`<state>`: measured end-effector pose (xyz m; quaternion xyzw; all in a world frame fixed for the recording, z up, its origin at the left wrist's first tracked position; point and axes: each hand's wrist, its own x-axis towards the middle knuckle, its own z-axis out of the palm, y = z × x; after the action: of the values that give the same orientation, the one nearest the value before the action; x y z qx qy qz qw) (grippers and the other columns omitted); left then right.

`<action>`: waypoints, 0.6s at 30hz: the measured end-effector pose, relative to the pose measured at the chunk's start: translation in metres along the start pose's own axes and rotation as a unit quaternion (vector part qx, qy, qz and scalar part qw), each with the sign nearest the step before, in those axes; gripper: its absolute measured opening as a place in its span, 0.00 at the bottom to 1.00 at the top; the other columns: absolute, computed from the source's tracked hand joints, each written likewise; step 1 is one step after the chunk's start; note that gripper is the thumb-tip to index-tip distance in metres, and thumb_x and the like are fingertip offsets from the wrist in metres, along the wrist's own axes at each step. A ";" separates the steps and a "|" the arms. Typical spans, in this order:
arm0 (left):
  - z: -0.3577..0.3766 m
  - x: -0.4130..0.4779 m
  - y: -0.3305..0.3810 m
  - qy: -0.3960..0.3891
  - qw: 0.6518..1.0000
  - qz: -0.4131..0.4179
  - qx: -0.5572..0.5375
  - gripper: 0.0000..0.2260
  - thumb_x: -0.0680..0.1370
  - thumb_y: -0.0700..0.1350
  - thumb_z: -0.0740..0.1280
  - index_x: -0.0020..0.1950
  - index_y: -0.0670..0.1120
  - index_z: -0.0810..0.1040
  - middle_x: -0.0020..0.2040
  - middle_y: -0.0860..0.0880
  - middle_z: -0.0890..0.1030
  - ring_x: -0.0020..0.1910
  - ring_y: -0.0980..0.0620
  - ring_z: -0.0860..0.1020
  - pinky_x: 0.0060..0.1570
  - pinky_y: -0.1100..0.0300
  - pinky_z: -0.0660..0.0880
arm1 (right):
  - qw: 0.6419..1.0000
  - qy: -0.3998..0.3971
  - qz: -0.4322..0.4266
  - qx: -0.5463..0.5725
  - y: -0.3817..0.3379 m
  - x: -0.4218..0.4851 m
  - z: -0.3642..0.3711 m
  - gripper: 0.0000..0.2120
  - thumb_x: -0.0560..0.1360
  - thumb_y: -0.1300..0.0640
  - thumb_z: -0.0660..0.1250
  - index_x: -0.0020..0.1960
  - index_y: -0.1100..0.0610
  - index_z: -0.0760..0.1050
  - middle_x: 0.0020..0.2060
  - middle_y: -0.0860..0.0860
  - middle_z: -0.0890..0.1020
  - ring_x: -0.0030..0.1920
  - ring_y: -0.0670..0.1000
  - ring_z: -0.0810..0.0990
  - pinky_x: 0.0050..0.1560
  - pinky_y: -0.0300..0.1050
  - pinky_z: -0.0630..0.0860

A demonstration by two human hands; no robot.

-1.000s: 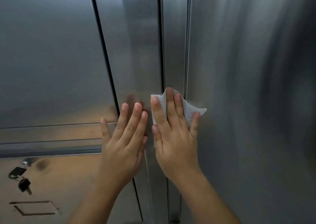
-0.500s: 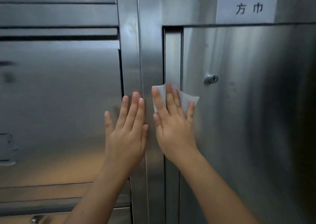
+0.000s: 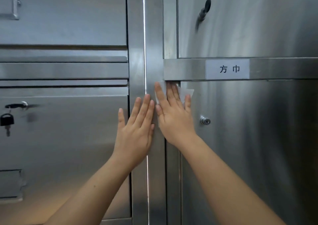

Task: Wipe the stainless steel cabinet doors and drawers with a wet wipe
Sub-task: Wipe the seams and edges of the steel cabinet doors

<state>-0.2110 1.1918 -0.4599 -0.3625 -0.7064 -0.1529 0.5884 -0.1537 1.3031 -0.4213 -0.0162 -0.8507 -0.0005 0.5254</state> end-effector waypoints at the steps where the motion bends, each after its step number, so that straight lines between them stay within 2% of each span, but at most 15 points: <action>1: 0.000 0.000 0.000 -0.003 1.000 0.002 0.001 0.23 0.78 0.46 0.51 0.72 0.40 0.61 0.72 0.43 0.62 0.70 0.40 0.62 0.62 0.34 0.57 | 1.000 0.007 0.000 -0.001 0.000 0.000 0.001 0.25 0.82 0.50 0.44 0.68 0.41 0.30 0.76 0.49 0.42 0.74 0.46 0.36 0.62 0.42 0.21; 5: 0.001 -0.003 -0.003 -0.012 1.000 0.009 0.000 0.24 0.78 0.48 0.50 0.73 0.42 0.59 0.73 0.44 0.60 0.71 0.41 0.61 0.63 0.37 0.53 | 0.999 0.033 -0.006 -0.013 0.001 -0.018 0.011 0.24 0.81 0.49 0.44 0.70 0.43 0.33 0.76 0.49 0.44 0.72 0.42 0.35 0.64 0.43 0.23; 7: 0.002 -0.003 -0.004 -0.017 1.000 0.009 -0.005 0.24 0.78 0.48 0.50 0.73 0.42 0.57 0.74 0.44 0.59 0.71 0.41 0.61 0.64 0.38 0.52 | 0.998 0.055 -0.014 -0.020 0.001 -0.027 0.014 0.23 0.80 0.49 0.43 0.72 0.46 0.39 0.76 0.50 0.48 0.73 0.45 0.40 0.68 0.46 0.29; 10: 0.005 -0.003 -0.004 -0.011 1.000 0.011 -0.004 0.24 0.78 0.48 0.50 0.73 0.41 0.58 0.73 0.44 0.59 0.70 0.40 0.63 0.64 0.37 0.54 | 0.992 0.122 -0.017 -0.020 0.003 -0.031 0.014 0.24 0.79 0.50 0.47 0.73 0.52 0.49 0.74 0.54 0.57 0.74 0.53 0.50 0.71 0.55 0.43; 13: 0.008 -0.003 -0.005 -0.002 1.000 0.009 -0.013 0.24 0.78 0.48 0.50 0.73 0.41 0.57 0.73 0.44 0.59 0.71 0.40 0.62 0.64 0.37 0.54 | 0.989 0.144 0.004 -0.021 0.007 -0.030 0.010 0.26 0.78 0.48 0.48 0.73 0.57 0.50 0.73 0.57 0.58 0.73 0.54 0.52 0.71 0.55 0.45; 18: 0.012 -0.004 -0.005 0.016 0.999 0.013 -0.025 0.24 0.78 0.47 0.50 0.73 0.40 0.58 0.73 0.43 0.59 0.71 0.41 0.62 0.64 0.38 0.58 | 0.977 0.137 0.043 -0.157 0.013 -0.028 0.004 0.27 0.77 0.47 0.48 0.72 0.59 0.62 0.71 0.61 0.62 0.71 0.60 0.60 0.68 0.61 0.54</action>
<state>-0.2229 1.1951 -0.4655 -0.3839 -0.6882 -0.1684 0.5921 -0.1448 1.3155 -0.4486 -0.1353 -0.7584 -0.1137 0.6274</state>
